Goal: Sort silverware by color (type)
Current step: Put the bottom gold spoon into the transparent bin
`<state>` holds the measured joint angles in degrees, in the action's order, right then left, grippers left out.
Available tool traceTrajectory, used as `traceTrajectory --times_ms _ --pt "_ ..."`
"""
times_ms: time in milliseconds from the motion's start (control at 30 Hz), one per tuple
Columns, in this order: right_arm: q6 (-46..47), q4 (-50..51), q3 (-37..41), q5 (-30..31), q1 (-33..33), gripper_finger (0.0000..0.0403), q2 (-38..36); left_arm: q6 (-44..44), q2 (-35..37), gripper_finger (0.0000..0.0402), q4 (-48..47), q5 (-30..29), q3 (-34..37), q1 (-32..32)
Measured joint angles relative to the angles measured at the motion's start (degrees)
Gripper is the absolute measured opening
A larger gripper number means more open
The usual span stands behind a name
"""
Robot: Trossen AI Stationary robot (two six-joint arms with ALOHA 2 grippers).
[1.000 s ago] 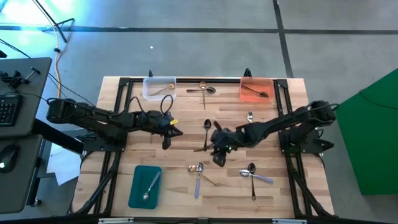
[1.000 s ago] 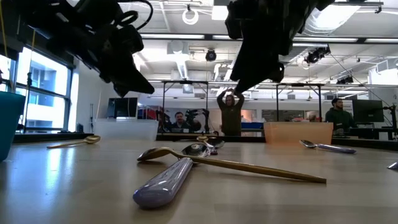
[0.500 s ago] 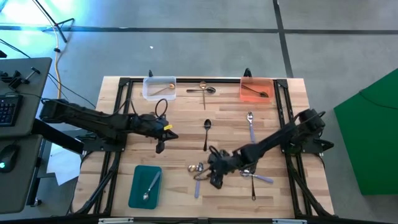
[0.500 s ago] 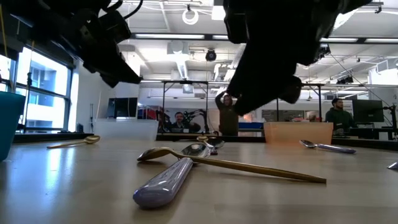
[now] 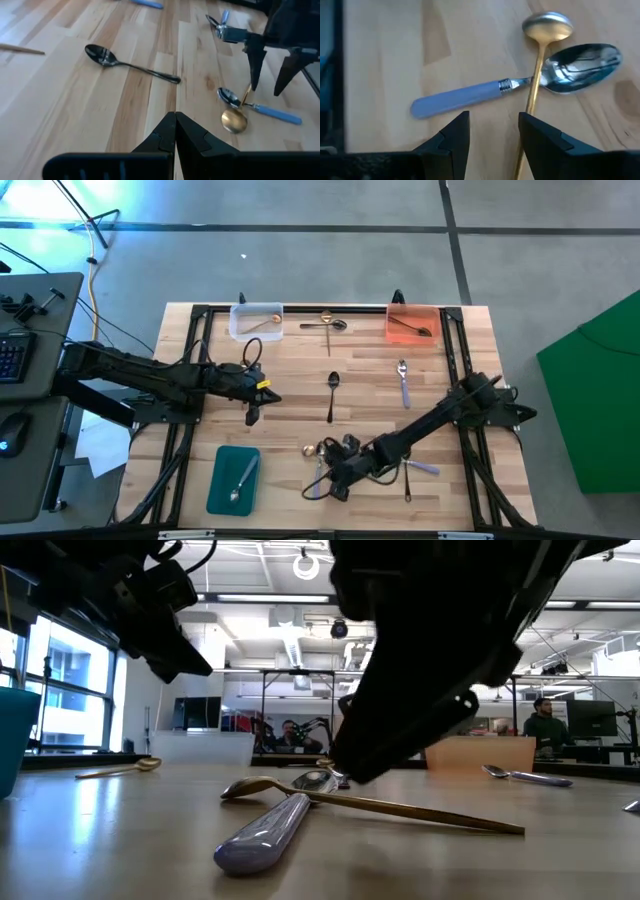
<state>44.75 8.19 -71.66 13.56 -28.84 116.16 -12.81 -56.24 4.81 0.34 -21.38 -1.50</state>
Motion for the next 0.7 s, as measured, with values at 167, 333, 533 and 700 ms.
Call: traceTrajectory --times_ms 167,333,533,700 --pt "0.4 9.0 -7.9 5.2 -0.2 0.0153 5.5 1.4 0.0 0.0 -0.6 0.0 0.0 0.0" --pt "0.9 17.0 -14.4 8.4 -0.1 0.0138 8.8 0.5 0.2 0.0 -0.7 0.4 0.0 0.0" --pt "2.5 21.4 -20.1 10.2 -0.1 0.0129 9.0 -0.5 0.7 0.0 -0.5 0.9 0.0 0.0" --pt "10.4 32.5 -22.0 10.4 -0.1 0.0129 8.8 -0.5 0.7 0.0 -0.6 0.9 0.0 0.0"
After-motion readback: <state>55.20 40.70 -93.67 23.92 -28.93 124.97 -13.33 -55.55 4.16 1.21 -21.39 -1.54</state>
